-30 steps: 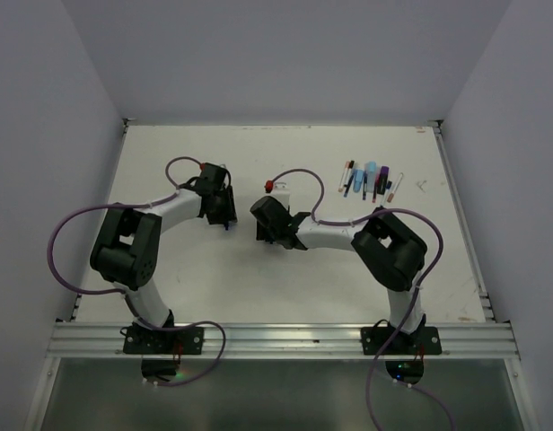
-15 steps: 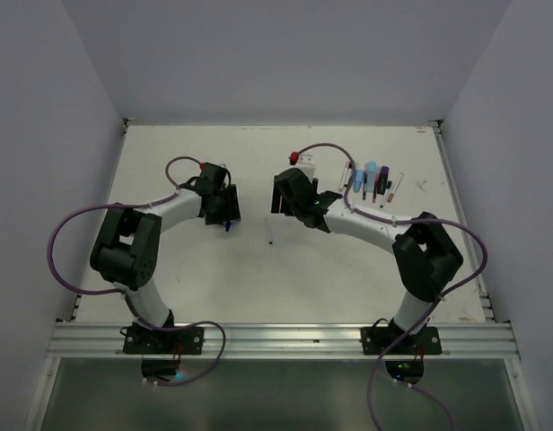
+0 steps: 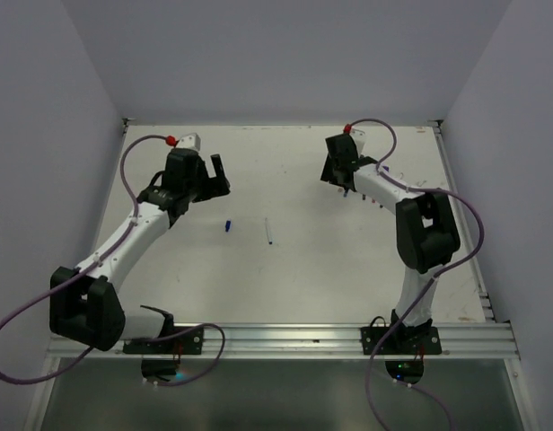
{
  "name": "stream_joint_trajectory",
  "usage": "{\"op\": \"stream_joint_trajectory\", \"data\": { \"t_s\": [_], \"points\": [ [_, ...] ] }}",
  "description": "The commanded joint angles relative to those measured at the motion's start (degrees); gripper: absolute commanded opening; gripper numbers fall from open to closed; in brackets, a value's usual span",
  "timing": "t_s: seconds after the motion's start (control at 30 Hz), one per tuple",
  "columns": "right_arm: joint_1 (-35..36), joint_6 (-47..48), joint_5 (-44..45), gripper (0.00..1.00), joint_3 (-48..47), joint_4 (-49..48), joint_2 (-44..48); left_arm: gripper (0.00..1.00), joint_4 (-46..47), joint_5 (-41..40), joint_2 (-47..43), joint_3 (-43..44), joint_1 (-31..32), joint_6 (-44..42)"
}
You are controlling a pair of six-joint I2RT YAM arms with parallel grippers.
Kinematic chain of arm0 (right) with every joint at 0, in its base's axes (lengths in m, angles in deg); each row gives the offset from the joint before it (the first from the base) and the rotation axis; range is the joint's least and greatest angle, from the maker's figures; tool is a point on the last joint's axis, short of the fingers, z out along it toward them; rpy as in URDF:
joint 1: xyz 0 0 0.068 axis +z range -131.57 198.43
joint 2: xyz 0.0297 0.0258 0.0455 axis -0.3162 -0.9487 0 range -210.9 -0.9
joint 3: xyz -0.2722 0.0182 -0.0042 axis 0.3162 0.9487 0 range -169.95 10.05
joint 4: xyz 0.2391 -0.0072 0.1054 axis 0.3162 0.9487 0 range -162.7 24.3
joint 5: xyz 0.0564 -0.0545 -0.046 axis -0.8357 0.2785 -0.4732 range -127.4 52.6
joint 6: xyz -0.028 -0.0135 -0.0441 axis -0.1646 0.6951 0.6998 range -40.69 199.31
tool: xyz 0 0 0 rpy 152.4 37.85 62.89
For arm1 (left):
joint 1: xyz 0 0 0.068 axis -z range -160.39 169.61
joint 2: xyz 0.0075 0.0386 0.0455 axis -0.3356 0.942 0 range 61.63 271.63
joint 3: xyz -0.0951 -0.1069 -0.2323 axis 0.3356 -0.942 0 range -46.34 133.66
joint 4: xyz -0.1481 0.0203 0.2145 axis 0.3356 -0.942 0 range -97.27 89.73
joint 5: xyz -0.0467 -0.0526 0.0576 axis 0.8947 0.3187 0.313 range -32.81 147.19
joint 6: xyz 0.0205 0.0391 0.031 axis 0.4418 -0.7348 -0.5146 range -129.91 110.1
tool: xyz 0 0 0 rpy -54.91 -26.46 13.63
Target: Open the pen caps
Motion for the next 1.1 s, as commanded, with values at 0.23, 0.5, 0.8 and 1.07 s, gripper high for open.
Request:
{"op": "stream_joint_trajectory", "data": {
  "t_s": [0.23,0.5,0.8,1.07],
  "points": [
    [-4.5,0.2,-2.4,0.43,-11.0,4.3,-9.6,1.0,5.9,-7.0,-10.6,-8.5,-2.9,-10.3],
    [-5.2,1.0,-2.7,0.41,-14.6,5.4,-14.1,1.0,8.6,-7.2,-10.6,-10.9,-2.9,-11.0],
    [-5.7,0.8,-3.0,0.39,-16.2,6.2,-17.8,1.0,8.5,-7.0,-10.6,-11.1,-2.9,-11.0],
    [-5.5,1.1,-4.5,0.24,-17.3,7.4,-20.5,1.0,9.0,-5.1,-10.8,-11.1,-3.0,-10.9]
  ]
}}
